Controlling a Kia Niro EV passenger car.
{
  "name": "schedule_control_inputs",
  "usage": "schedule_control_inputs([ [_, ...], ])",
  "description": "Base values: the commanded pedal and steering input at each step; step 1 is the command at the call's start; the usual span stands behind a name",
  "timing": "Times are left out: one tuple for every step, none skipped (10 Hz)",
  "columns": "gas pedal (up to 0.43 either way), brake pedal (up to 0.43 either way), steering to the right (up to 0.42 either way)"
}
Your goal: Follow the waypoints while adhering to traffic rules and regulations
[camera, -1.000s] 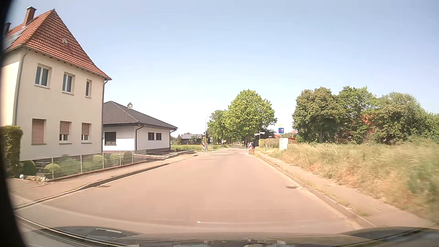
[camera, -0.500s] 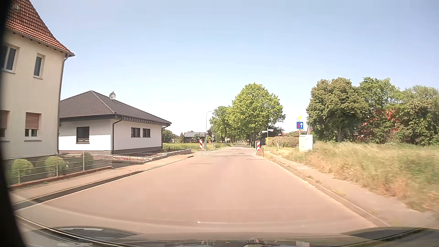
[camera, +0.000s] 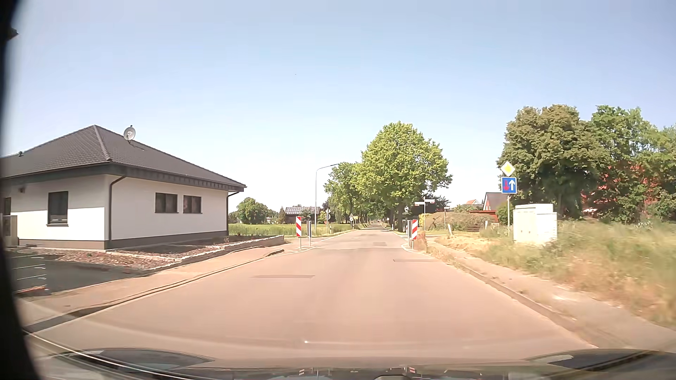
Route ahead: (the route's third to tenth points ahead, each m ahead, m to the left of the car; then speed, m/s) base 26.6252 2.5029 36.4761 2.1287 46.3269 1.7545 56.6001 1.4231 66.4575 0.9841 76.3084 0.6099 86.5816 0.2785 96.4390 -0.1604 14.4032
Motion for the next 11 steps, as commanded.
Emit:
schedule_control_inputs([
  [0.157, 0.000, -0.001],
  [0.157, 0.000, 0.001],
  [0.157, 0.000, 0.003],
  [0.157, 0.000, 0.006],
  [0.157, 0.000, 0.008],
  [0.157, 0.000, 0.009],
  [0.157, 0.000, 0.009],
  [0.157, 0.000, 0.009],
  [0.169, 0.000, 0.010],
  [0.169, 0.000, 0.011],
  [0.169, 0.000, 0.011],
])
